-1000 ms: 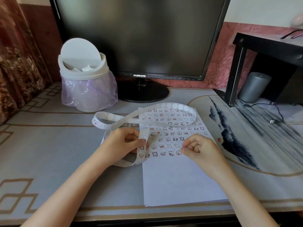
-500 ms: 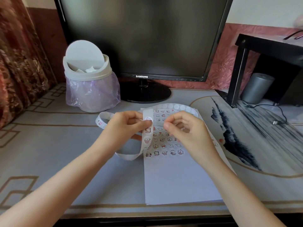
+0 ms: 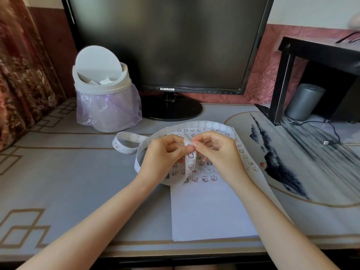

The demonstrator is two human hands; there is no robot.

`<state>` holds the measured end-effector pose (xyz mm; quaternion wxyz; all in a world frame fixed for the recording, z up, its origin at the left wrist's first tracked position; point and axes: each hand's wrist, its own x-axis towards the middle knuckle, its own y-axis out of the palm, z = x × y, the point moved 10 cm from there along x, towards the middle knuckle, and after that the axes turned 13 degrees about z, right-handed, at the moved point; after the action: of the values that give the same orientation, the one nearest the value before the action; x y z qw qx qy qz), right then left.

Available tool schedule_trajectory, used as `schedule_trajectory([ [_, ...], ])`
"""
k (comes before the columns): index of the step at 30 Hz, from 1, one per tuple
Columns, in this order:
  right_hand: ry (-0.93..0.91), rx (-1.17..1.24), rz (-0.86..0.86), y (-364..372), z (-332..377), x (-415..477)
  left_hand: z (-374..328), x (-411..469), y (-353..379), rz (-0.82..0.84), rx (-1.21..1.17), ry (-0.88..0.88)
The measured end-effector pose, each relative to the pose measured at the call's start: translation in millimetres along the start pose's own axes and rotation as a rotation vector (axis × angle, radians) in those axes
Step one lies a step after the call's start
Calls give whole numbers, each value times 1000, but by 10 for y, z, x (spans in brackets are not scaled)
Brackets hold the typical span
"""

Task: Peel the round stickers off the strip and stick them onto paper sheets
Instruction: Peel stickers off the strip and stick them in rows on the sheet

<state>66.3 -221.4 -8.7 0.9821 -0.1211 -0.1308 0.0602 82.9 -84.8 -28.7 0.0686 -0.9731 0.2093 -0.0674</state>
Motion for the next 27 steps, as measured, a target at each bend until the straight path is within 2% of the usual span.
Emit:
schedule_trajectory([
  [7, -14, -15, 24, 1, 5, -28, -54, -25, 20, 36, -25, 69],
  [13, -43, -54, -16, -5, 27, -48, -58, -47, 21, 30, -69, 62],
  [19, -40, -169, 8, 60, 50, -71, -16, -69, -35, -34, -46, -2],
  [24, -97, -417, 25, 108, 158, -98, 53, -67, -81, -56, -78, -60],
  [27, -124, -357, 52, 127, 222, -119, 114, -68, -91, -54, -123, -112],
])
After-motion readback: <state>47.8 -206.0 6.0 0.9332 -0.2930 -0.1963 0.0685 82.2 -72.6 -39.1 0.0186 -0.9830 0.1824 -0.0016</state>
